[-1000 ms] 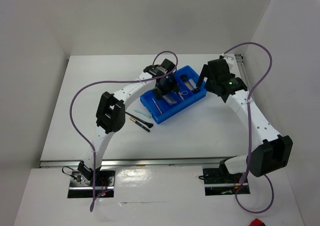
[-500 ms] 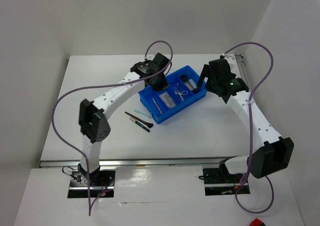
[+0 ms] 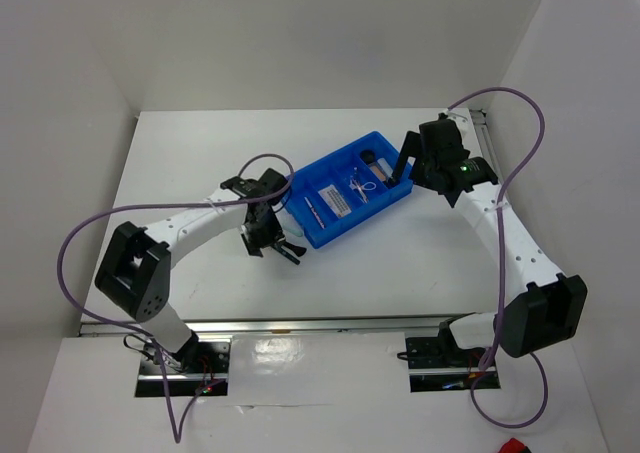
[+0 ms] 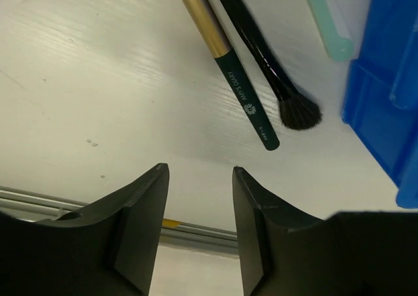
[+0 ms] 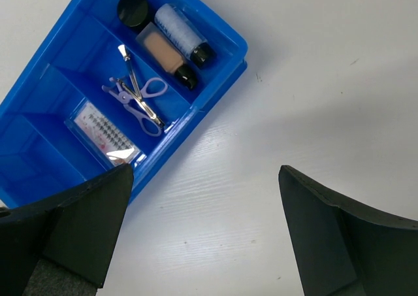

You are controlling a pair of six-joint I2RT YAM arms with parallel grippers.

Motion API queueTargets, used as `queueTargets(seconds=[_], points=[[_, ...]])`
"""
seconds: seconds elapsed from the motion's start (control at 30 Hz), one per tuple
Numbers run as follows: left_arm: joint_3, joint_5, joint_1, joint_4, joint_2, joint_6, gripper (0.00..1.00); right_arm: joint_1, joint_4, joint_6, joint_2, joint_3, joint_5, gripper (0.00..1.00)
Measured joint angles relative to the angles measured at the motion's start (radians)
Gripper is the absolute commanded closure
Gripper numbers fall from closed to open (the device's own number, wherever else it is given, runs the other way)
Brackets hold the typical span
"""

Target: Organize the makeup

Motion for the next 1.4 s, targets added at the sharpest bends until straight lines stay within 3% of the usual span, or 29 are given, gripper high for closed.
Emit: queueTargets(seconds=[0.2, 0.67, 1.03, 1.17, 1.33, 1.4], points=[[-0.036, 0.038, 0.007, 0.072, 0.021, -0.019, 0.35, 0.000, 0.000, -0.004, 0.000, 0.000, -0.008, 0.00], [-0.054, 0.049, 0.031, 0.212, 0.148, -0.048, 0.42, 0.000, 0.000, -0.019, 0.000, 0.000, -0.008, 0.00], [-0.072, 0.052, 0.032, 0.234, 0.181, -0.074, 0.60, 0.000, 0.000, -0.022, 0.000, 0.000, -0.008, 0.00], [-0.072, 0.052, 0.032, 0.229, 0.182, -0.076, 0.73, 0.000, 0.000, -0.022, 0.000, 0.000, -0.008, 0.00], [-0.083, 0.042, 0.032, 0.196, 0.163, -0.076, 0.96, 0.000, 0.000, -0.022, 0.000, 0.000, -0.006, 0.00], [-0.093, 0.028, 0.032, 0.137, 0.124, -0.076, 1.00, 0.000, 0.000, -0.024, 0.000, 0.000, -0.006, 0.00]])
